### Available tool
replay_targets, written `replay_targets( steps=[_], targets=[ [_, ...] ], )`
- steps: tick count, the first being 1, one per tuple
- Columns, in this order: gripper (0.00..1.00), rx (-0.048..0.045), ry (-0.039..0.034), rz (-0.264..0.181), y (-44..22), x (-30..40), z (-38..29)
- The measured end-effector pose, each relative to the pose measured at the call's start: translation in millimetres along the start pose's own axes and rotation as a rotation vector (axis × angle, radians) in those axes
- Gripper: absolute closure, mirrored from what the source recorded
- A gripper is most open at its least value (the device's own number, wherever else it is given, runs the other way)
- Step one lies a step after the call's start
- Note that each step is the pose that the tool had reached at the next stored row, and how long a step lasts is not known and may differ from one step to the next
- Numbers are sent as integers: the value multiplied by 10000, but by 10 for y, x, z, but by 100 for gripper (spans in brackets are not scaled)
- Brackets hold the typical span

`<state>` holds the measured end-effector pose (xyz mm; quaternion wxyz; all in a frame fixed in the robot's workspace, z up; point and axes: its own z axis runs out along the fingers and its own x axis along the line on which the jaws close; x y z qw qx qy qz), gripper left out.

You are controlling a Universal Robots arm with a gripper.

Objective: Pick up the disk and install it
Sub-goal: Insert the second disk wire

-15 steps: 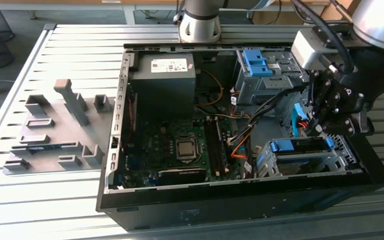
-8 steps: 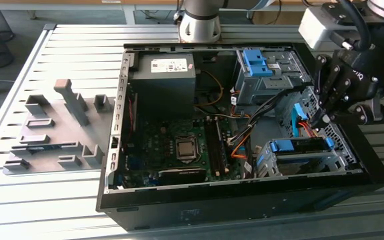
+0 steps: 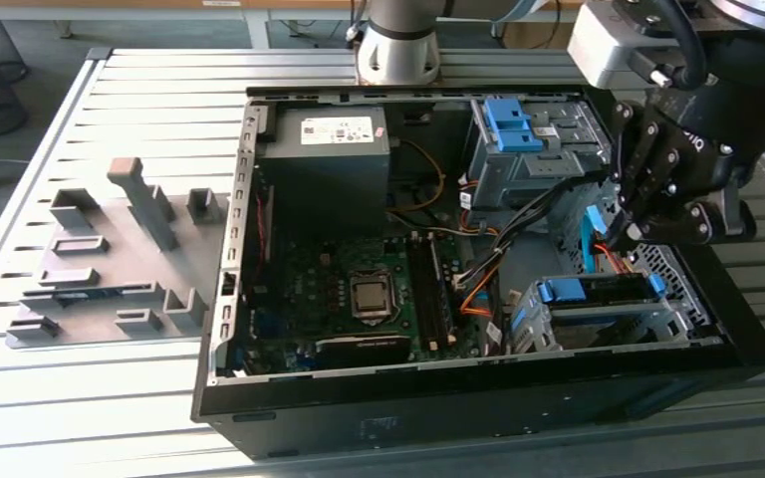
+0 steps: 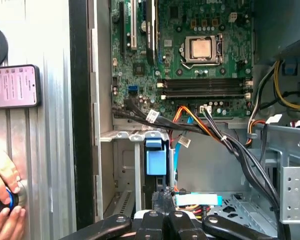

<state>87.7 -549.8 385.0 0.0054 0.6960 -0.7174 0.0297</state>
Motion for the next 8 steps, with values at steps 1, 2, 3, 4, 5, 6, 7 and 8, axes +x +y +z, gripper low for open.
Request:
replay_targets(
  steps=[1,2,3,4,5,6,7,8],
  targets=[
    [89,0,0,-1,0,0,0],
    [89,0,0,-1,0,-1,0],
    [89,0,-1,-1,0,-2,0],
    [89,0,0,-1,0,-5,0],
    [89,0,1,0,1,-9,0],
    [89,0,0,-1,1,-12,1],
    [77,0,-2,-1,1,-16,2],
    [77,0,-7,0,1,-18,5]
  ],
)
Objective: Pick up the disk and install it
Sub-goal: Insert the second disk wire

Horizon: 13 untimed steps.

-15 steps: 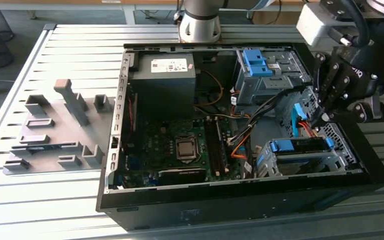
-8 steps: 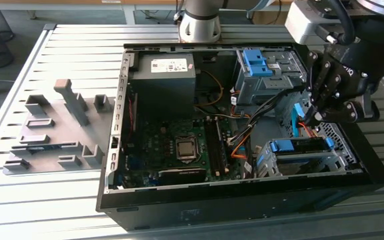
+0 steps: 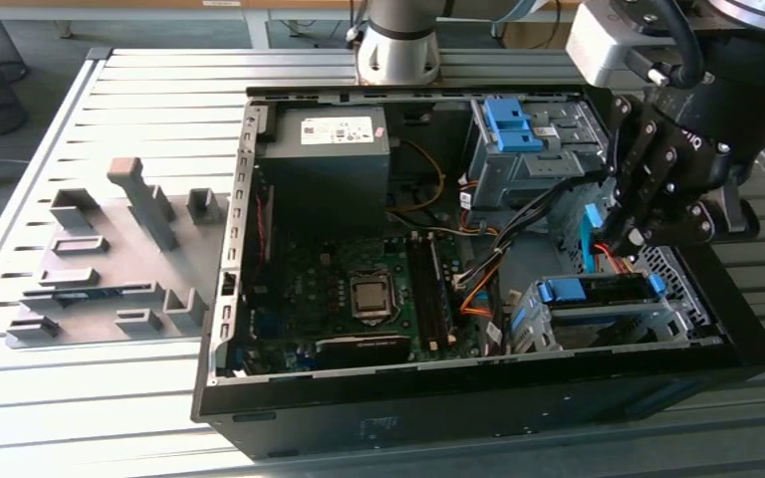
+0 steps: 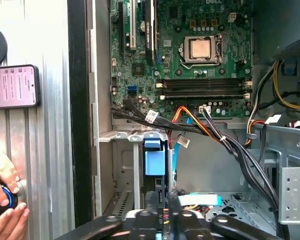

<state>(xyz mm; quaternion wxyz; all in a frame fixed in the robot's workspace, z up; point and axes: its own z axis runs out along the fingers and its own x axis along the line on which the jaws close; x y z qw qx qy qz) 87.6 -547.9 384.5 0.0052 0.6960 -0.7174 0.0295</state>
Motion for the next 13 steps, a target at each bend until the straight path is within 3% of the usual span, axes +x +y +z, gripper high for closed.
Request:
replay_targets(
  steps=[1,4,5,8,10,13],
  targets=[
    [70,-1,-10,0,0,-4,1],
    [70,-1,-110,5,9,-18,15],
    [70,-3,-192,7,12,-20,15],
    [70,-13,-537,19,37,-22,13],
    [70,-16,-644,23,57,-21,5],
    [70,-16,-673,23,74,-20,-2]
  ],
)
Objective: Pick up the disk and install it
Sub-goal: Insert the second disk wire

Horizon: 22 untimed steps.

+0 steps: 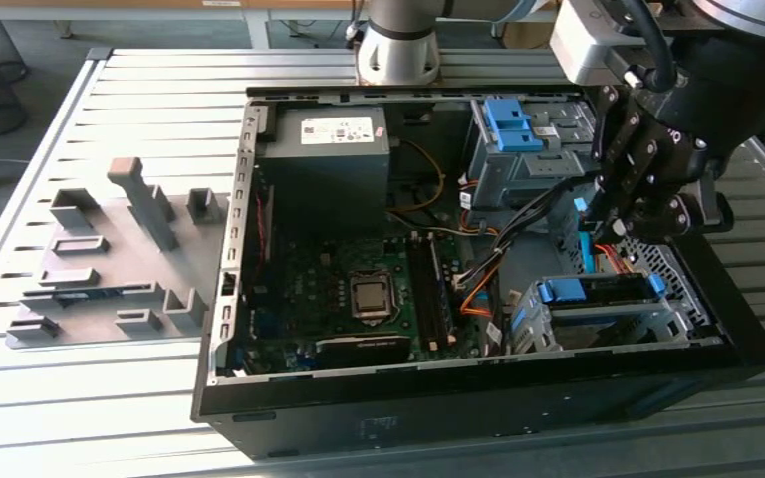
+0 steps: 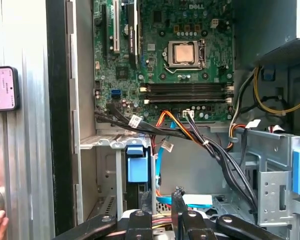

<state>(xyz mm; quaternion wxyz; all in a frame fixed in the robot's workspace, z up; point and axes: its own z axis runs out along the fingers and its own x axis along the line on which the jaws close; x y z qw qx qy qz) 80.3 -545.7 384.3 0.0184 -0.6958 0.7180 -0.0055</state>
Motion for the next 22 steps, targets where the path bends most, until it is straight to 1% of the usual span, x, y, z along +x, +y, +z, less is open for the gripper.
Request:
replay_targets(
  steps=[7,8,10,12,15,19,22],
  targets=[
    [70,0,-9,1,1,0,-6],
    [70,2,-6,1,1,0,-21],
    [70,5,-12,0,-1,-2,-76],
    [70,7,-13,0,-1,-2,-84],
    [70,7,-30,-23,0,-1,-61],
    [70,5,-35,-62,3,0,6],
    [70,4,-36,-101,1,0,41]
  ],
)
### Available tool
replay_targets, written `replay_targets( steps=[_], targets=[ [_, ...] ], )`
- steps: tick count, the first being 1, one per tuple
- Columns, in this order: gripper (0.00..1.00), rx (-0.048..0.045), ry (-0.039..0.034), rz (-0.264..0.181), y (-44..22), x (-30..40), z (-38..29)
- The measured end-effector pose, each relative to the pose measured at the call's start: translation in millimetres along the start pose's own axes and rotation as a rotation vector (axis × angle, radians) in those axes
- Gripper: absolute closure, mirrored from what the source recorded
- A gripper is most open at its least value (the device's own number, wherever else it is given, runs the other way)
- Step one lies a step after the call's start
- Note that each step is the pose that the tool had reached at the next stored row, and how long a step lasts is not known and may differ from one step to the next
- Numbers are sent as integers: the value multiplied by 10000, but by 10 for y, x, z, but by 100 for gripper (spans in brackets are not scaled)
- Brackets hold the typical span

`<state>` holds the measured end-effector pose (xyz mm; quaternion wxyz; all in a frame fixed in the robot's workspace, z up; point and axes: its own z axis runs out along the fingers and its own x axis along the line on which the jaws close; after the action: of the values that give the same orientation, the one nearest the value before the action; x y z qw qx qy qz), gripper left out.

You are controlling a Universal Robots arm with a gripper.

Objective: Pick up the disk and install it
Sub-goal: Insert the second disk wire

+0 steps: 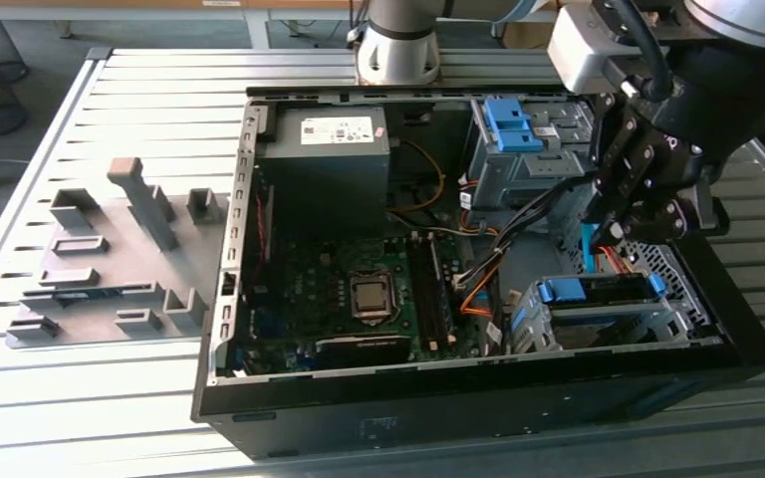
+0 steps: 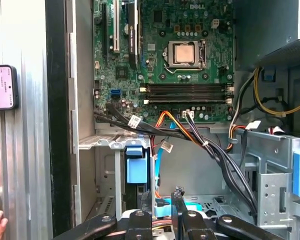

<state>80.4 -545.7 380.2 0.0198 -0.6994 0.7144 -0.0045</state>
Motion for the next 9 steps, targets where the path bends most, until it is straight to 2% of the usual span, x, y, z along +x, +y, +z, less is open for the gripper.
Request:
replay_targets(
  steps=[7,9],
  targets=[
    [70,-2,-10,-109,-25,2,87],
    [70,-3,-12,-126,-26,2,90]
  ],
)
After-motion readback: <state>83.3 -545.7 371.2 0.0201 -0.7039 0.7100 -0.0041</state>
